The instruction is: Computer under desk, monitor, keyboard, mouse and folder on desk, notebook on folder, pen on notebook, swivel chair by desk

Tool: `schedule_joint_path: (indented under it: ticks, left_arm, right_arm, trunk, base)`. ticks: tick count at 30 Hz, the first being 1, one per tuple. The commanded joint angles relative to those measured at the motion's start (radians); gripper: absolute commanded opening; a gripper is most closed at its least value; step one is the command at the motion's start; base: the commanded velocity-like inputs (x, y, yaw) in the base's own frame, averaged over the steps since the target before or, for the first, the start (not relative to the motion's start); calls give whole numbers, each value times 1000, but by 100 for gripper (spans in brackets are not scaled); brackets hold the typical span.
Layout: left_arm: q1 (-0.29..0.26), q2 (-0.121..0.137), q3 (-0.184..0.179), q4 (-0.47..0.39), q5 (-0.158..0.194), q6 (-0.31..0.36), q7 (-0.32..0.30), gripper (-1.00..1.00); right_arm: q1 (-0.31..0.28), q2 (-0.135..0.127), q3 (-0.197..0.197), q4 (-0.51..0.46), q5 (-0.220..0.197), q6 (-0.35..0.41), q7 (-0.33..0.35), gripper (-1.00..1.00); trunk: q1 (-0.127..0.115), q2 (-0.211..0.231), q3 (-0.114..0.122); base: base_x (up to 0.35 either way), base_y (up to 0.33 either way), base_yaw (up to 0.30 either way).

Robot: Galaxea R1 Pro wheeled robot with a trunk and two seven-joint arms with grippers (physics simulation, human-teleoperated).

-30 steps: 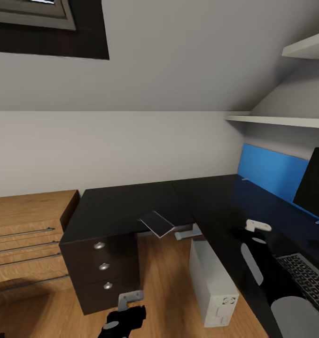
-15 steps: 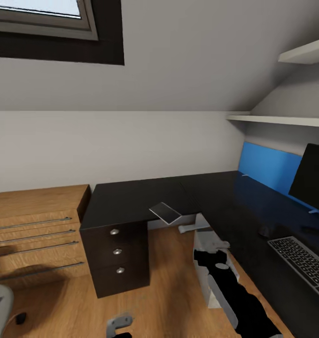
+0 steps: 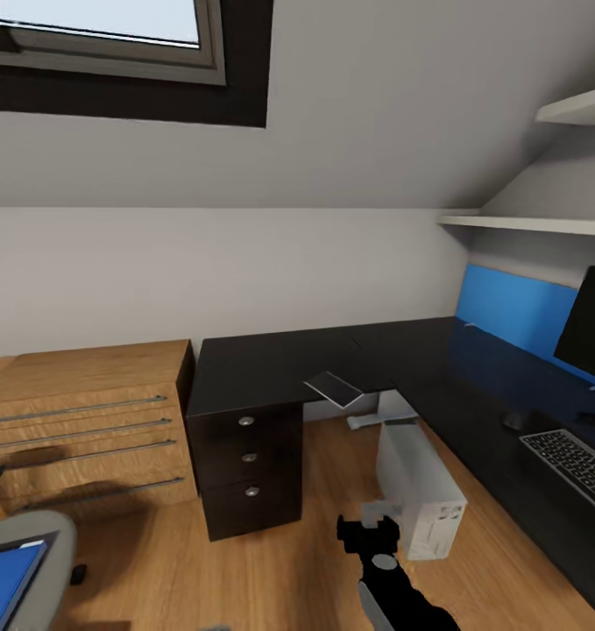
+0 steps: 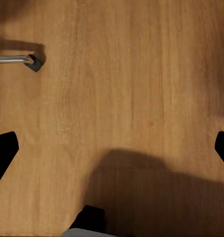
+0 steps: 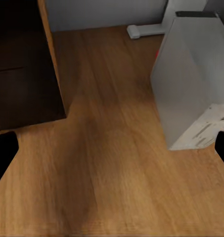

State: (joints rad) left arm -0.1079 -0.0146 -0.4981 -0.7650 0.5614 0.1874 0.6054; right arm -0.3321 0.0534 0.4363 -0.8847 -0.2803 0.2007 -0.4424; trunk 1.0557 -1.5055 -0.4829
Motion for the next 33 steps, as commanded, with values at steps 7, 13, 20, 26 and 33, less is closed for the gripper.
schedule_joint_path:
  ticks: [7, 13, 20, 26, 33]
  left_arm:
    - [-1, 0, -4, 46, 7, -58, -4, 100]
    - [-1, -1, -3, 134, 7, -59, -44, 100]
    - [0, 0, -2, 252, 8, -145, -196, 100]
    - [0, 18, -1, 270, 13, -193, -205, 100]
    - [-1, 20, -2, 317, 12, -232, -207, 100]
  right_arm:
    - [-1, 40, -2, 356, -2, -350, -16, 100]
    - [-1, 42, -1, 576, -1, -689, -15, 100]
    - [-1, 37, -4, 643, -10, -770, -2, 100]
    - [-1, 40, -5, 649, -13, -773, 5, 100]
    - [-1, 41, -5, 651, -16, -772, 6, 100]
  trunk:
    - [-15, 27, 11]
    - [-38, 69, 27]
    - [-65, 118, 44]
    - [-88, 160, 57]
    - [-115, 209, 70]
  base:
    - [-4, 6, 253]
    - [0, 0, 273]
    - [0, 0, 267]
    - [0, 0, 249]
    - [0, 0, 160]
